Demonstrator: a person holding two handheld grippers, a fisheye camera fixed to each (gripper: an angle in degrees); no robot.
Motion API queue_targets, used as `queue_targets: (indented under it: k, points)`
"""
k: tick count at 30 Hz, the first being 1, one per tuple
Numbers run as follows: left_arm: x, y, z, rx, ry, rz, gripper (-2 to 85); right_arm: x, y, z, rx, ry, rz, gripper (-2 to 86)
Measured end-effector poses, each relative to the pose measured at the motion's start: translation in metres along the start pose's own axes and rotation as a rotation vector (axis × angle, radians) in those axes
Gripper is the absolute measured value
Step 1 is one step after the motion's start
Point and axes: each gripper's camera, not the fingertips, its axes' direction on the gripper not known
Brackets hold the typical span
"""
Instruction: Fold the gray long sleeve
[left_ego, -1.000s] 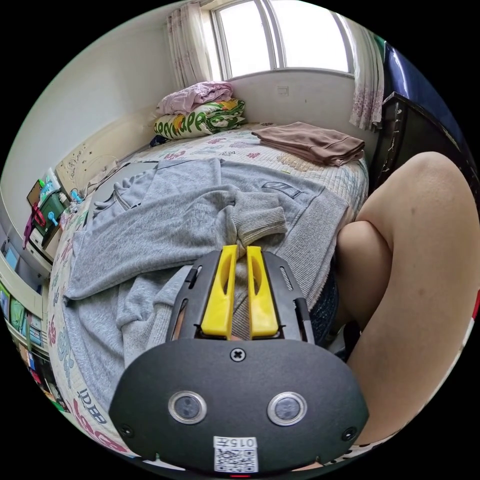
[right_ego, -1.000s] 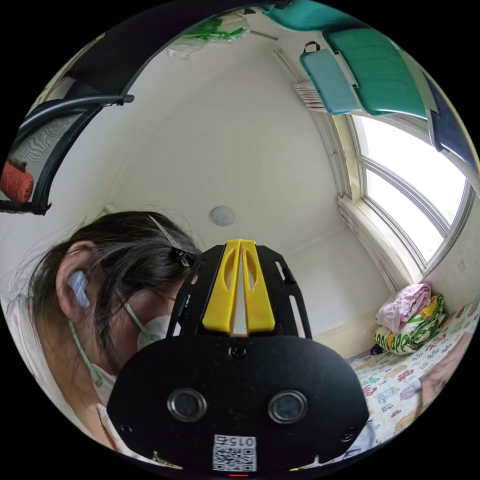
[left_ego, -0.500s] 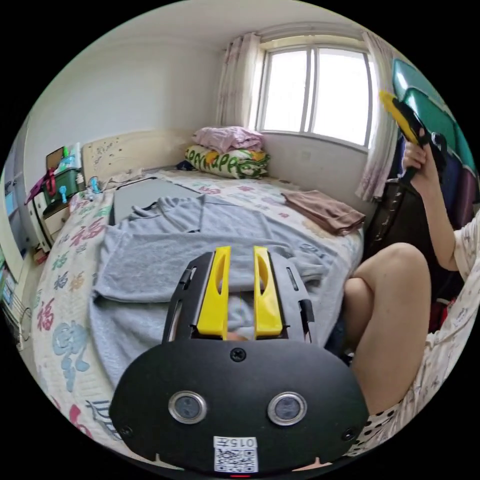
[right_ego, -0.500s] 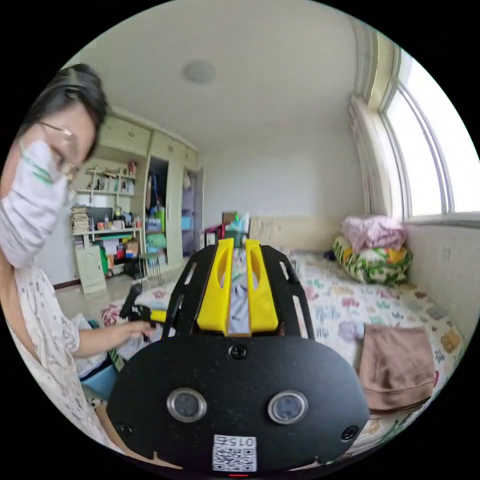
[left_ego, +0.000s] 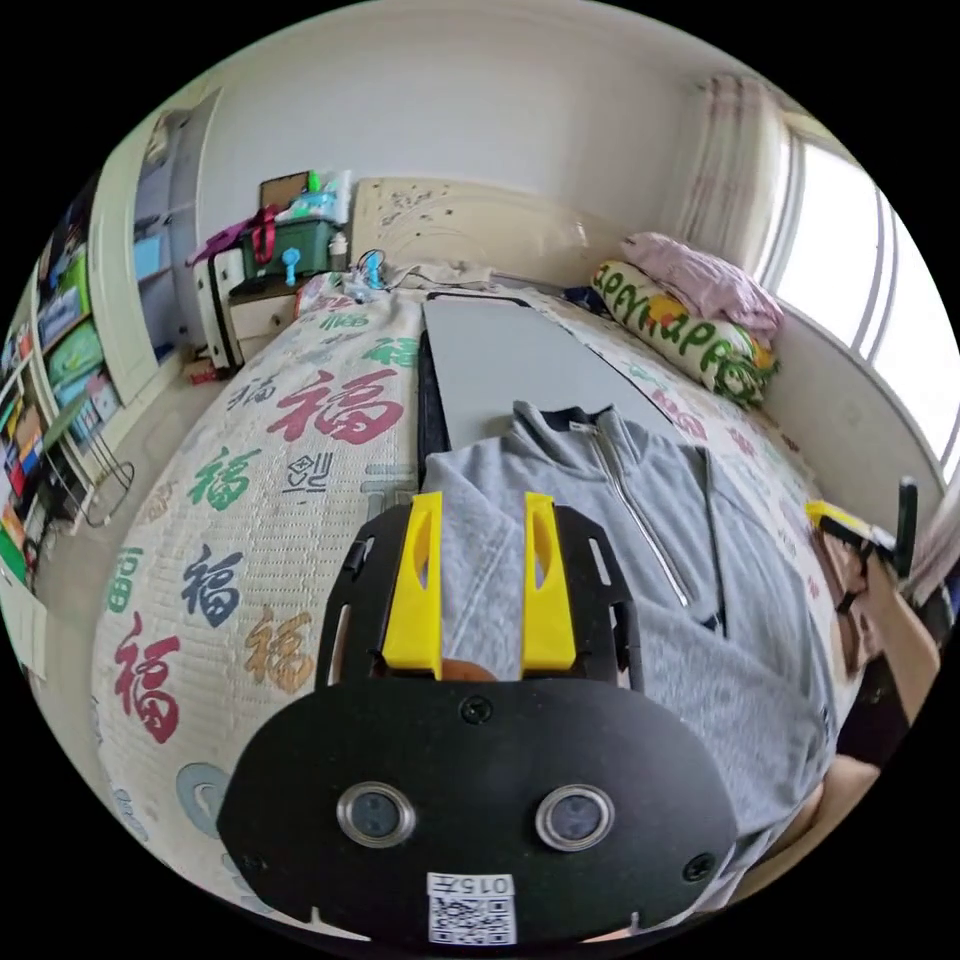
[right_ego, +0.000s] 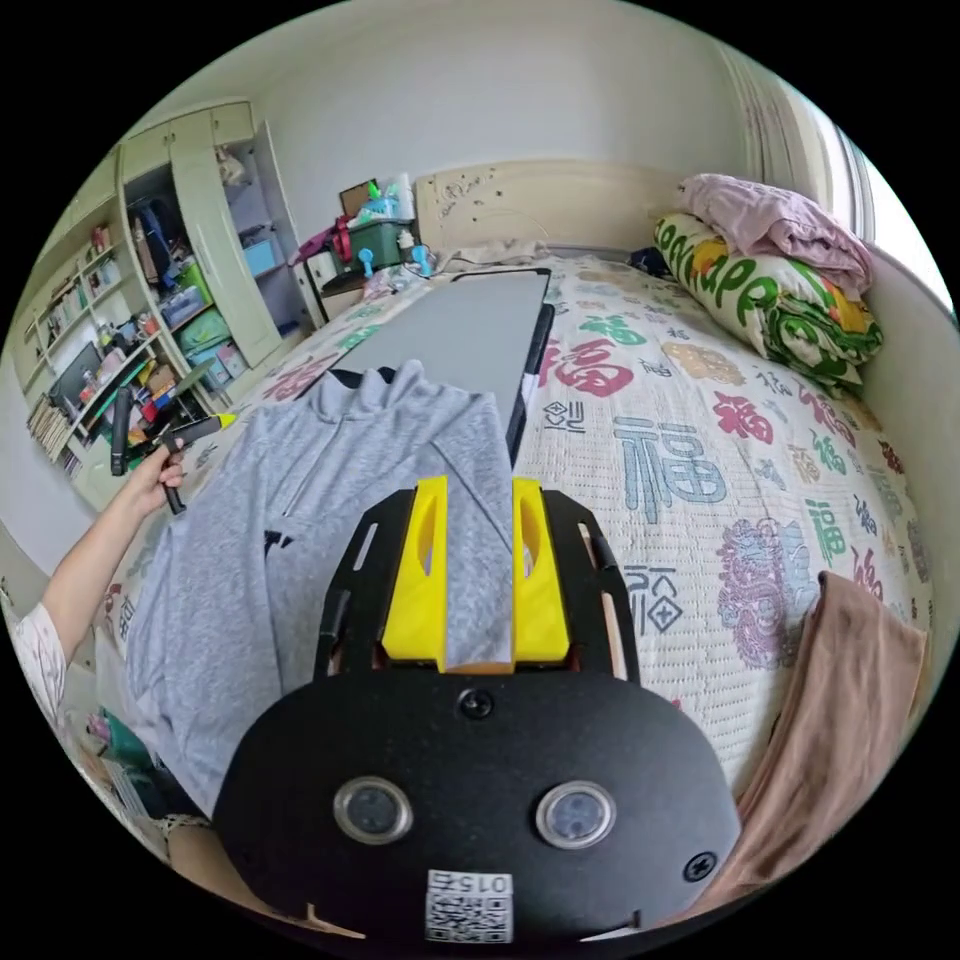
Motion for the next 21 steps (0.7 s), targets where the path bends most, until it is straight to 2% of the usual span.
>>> queue_targets:
  k: [4, 11, 17, 21]
  points:
    - [0.020, -0.035, 0.028, -0.043, -0.091, -0.037, 13.1, 0.012, -0.068, 0.051, -0.066, -0.036, 0.054, 12.0]
    - [0.070, -0.046, 0.048, -0.164, -0.099, 0.018, 10.1, 0.004, -0.163, 0.095, -0.097, -0.068, 0.101, 13.0]
    - [0.123, -0.036, 0.028, -0.184, -0.164, 0.099, 5.2, -0.034, -0.209, 0.113, -0.164, 0.114, 0.019, 5.9]
    - [0.149, -0.018, -0.022, -0.074, -0.165, 0.134, 2.1, -0.051, -0.236, 0.082, -0.138, 0.126, -0.021, 0.3]
